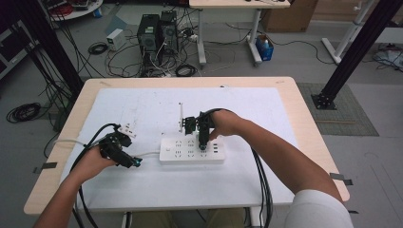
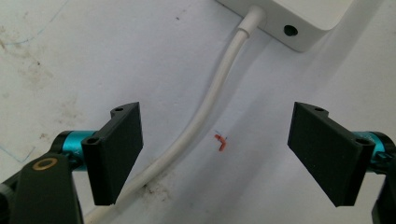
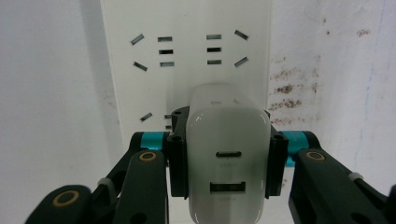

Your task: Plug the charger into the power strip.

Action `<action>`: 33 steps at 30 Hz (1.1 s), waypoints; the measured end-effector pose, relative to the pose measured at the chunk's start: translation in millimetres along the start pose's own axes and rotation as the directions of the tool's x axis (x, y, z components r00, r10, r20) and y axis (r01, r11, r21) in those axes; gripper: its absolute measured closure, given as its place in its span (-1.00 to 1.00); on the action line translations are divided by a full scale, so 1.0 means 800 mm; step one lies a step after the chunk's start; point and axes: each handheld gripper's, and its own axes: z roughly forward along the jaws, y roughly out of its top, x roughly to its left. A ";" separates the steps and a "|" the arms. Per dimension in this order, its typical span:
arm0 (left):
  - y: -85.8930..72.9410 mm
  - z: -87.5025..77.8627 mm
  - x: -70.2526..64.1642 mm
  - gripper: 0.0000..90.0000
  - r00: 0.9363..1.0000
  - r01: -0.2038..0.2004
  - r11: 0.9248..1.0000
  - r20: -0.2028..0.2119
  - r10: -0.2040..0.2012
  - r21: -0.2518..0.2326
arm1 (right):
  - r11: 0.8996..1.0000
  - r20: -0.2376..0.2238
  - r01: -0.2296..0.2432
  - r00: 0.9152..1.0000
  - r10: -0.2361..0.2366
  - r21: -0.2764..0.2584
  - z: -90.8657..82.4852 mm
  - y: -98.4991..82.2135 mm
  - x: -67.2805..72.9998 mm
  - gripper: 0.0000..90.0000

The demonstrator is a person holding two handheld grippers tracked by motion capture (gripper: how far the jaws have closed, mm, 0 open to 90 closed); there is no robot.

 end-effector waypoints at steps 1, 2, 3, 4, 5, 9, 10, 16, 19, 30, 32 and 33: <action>0.000 0.000 -0.001 -0.59 1.000 0.003 1.000 -0.001 -0.003 0.000 | 1.000 0.008 -0.008 1.000 0.008 -0.010 0.001 -0.002 0.002 0.39; 0.001 0.000 -0.001 -0.59 1.000 -0.001 1.000 0.000 0.001 0.001 | 1.000 0.029 -0.004 1.000 0.004 -0.021 0.002 -0.002 0.006 0.39; 0.000 0.001 -0.001 -0.59 1.000 0.000 1.000 0.000 0.000 0.001 | 0.999 0.073 0.018 0.997 -0.016 -0.026 0.003 -0.003 0.015 0.39; 0.000 0.001 -0.001 -0.59 1.000 0.000 1.000 0.000 0.000 0.004 | 0.999 0.107 0.021 0.994 -0.018 -0.029 0.005 -0.005 0.021 0.37; 0.000 0.001 0.000 -0.59 1.000 -0.001 1.000 -0.003 0.001 0.007 | 0.999 0.134 0.023 0.991 -0.017 -0.039 0.007 -0.006 0.024 0.36; -0.003 -0.003 0.003 -0.59 1.000 0.006 1.000 -0.006 -0.006 0.012 | 0.999 0.047 0.015 0.999 -0.013 -0.036 0.009 -0.006 0.009 0.39; -0.004 -0.004 0.004 -0.59 1.000 0.008 1.000 -0.010 -0.008 0.009 | 1.000 0.034 0.018 0.999 -0.018 -0.025 0.009 -0.003 0.006 0.39; -0.005 -0.004 0.004 -0.59 1.000 0.011 1.000 -0.001 -0.011 0.009 | 0.998 0.050 0.051 0.998 -0.049 -0.040 0.010 -0.006 0.006 0.00; -0.004 -0.003 0.003 -0.59 1.000 0.006 1.000 -0.004 -0.006 0.006 | 0.997 0.002 -0.051 0.999 0.051 -0.053 0.008 -0.010 -0.001 -0.45; -0.007 -0.012 0.000 -0.59 0.999 0.027 0.999 -0.019 -0.027 -0.021 | 0.931 0.022 -0.274 0.957 0.288 -0.241 -0.032 -0.024 -0.014 -0.72; -0.007 -0.013 0.000 -0.59 0.999 0.027 0.999 -0.022 -0.027 -0.020 | 0.922 0.037 -0.288 0.951 0.307 -0.258 -0.036 -0.026 -0.015 -0.82; -0.007 -0.013 0.000 -0.59 0.999 0.030 0.999 -0.020 -0.030 -0.020 | 0.919 0.051 -0.298 0.946 0.321 -0.258 -0.037 -0.027 -0.015 -0.97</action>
